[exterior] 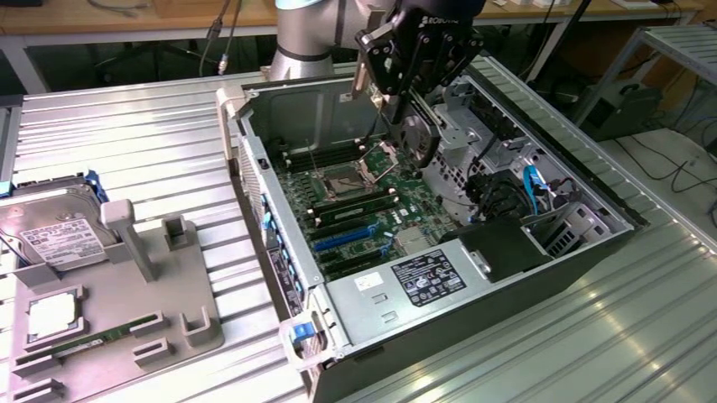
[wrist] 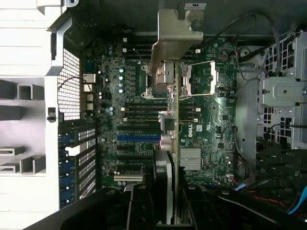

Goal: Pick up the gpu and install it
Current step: 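Pick up the gpu and move the gpu toward the slot, then insert the gpu into the slot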

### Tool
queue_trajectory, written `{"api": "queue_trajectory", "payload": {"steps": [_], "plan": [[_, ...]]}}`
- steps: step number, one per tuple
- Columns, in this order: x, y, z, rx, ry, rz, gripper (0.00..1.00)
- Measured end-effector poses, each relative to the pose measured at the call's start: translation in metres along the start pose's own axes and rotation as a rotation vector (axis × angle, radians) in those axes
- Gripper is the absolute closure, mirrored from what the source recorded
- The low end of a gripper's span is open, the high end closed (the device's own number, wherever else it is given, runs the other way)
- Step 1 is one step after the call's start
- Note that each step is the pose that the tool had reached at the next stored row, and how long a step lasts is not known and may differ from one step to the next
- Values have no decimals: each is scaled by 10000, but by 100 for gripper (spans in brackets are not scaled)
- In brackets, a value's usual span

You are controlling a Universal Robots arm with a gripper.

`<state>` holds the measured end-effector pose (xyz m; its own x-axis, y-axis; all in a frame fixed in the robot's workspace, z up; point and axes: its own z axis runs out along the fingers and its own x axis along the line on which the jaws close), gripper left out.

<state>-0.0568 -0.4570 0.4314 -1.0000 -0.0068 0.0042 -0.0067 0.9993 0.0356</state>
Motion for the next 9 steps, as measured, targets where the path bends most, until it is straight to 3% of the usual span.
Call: {"api": "queue_trajectory", "payload": {"steps": [9], "plan": [[0,0,0,1,0,0,72]]}}
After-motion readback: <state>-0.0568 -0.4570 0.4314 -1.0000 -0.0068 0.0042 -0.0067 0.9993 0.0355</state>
